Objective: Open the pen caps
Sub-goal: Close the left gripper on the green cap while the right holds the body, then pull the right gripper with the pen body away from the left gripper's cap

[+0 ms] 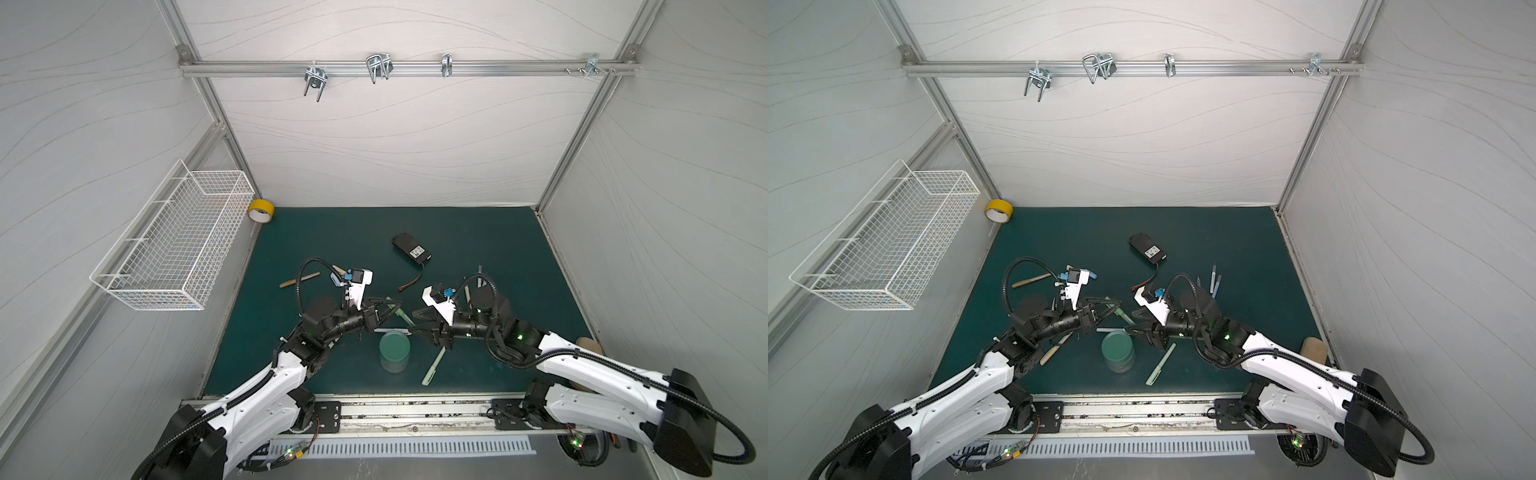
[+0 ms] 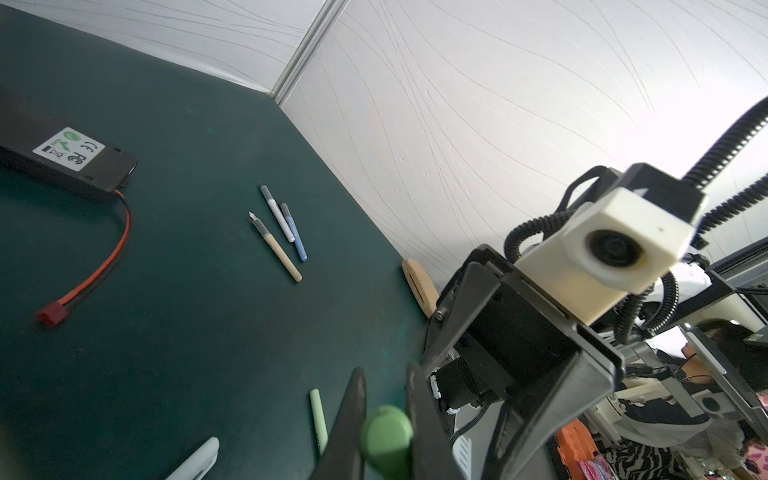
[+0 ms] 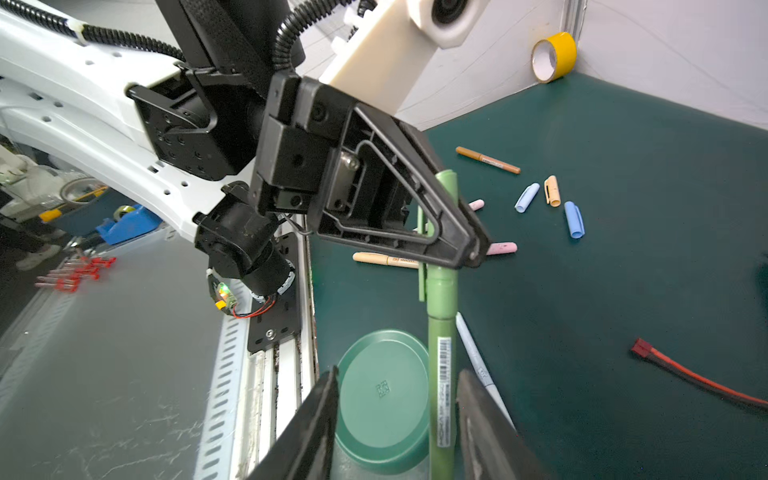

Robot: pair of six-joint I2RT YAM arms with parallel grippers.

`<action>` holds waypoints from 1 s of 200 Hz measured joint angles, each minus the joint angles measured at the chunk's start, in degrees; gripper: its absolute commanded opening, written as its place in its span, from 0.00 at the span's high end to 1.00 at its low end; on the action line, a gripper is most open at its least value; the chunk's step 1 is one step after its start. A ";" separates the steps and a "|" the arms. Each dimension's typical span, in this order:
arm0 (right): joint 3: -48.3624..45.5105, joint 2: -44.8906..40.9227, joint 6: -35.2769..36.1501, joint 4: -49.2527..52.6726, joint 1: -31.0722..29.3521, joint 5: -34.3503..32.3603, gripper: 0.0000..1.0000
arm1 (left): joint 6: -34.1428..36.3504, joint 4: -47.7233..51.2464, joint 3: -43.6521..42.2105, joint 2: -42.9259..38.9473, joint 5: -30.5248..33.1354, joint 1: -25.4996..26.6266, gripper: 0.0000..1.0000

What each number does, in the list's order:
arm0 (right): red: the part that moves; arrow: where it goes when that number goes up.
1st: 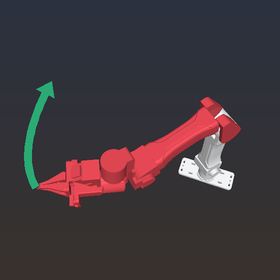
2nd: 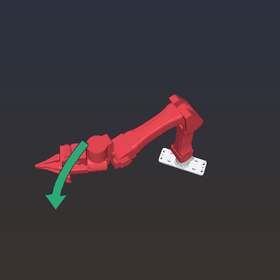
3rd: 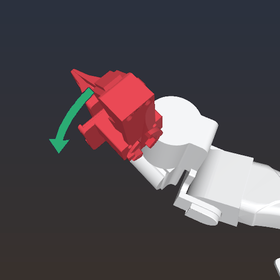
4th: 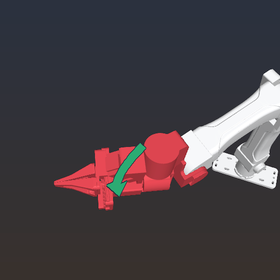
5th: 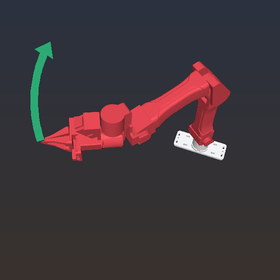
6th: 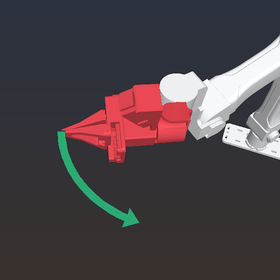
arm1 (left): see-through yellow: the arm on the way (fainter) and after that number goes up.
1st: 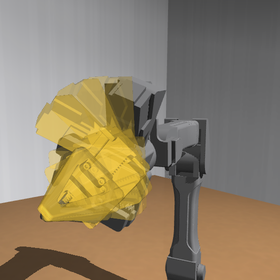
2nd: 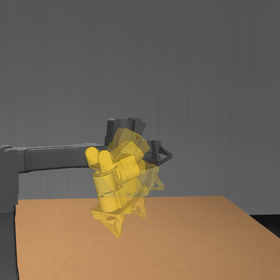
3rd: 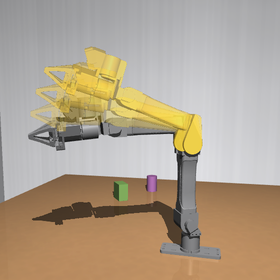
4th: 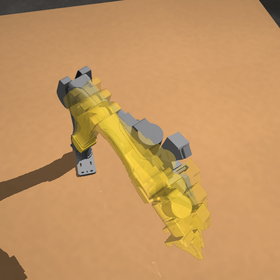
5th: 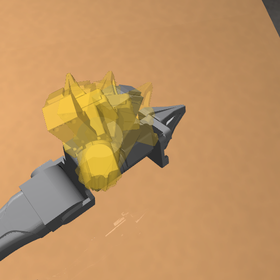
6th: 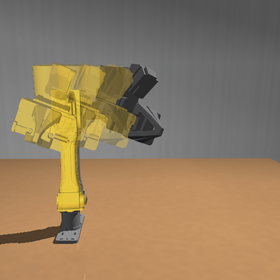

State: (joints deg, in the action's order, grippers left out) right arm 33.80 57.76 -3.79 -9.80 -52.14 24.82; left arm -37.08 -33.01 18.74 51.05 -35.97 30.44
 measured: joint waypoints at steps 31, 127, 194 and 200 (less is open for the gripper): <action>0.00 1.86 -1.62 0.00 2.95 5.70 0.52 | -0.22 -1.22 0.00 1.05 -1.25 0.02 1.00; 0.70 7.93 -5.03 -0.83 4.63 14.19 0.84 | -1.09 -4.98 0.00 2.10 -4.15 0.07 1.00; 0.74 8.63 -6.75 -2.69 5.18 15.74 1.00 | -1.95 -5.51 0.00 3.32 -4.55 0.35 0.61; 0.74 8.68 -6.93 -3.06 5.18 15.74 1.00 | -1.90 -5.51 0.00 3.45 -4.57 0.46 0.61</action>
State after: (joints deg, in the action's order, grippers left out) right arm 34.54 66.43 -10.72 -12.86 -46.96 40.56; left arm -38.98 -38.52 18.74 54.50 -40.53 30.89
